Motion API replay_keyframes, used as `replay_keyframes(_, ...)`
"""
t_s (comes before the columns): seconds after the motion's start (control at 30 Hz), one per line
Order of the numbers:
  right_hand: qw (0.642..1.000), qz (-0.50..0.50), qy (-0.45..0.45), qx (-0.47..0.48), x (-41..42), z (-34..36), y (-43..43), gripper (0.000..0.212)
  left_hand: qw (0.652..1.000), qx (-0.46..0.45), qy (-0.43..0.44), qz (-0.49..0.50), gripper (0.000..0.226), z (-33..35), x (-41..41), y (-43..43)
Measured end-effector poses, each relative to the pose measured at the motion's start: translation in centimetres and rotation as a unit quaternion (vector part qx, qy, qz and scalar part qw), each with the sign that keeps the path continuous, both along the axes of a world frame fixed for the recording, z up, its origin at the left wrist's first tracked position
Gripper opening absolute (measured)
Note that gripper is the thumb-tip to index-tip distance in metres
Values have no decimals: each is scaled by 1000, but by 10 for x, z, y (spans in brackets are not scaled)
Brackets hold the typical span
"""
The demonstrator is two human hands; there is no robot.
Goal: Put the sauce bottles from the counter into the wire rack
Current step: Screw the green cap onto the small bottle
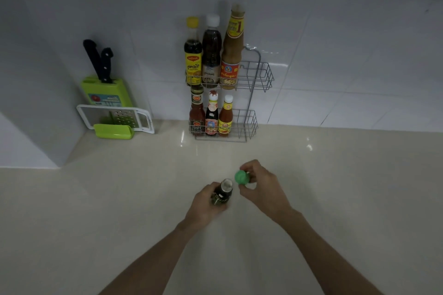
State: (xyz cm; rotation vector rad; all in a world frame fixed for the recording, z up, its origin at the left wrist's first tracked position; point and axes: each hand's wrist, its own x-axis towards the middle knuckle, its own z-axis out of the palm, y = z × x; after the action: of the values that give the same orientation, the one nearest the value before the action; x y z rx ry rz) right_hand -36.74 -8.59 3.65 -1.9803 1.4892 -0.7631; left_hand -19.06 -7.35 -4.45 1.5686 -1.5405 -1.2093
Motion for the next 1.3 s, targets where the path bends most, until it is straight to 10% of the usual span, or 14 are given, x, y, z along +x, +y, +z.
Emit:
replay_keyframes(0.33, 913, 274, 292, -76, -4, 80, -35, 47, 999, -21, 20, 21, 53, 44, -2, 0)
replay_keyframes(1.3, 938, 214, 271, 40, -15, 100, -33, 39, 997, 9, 72, 10, 49, 64, -31, 11)
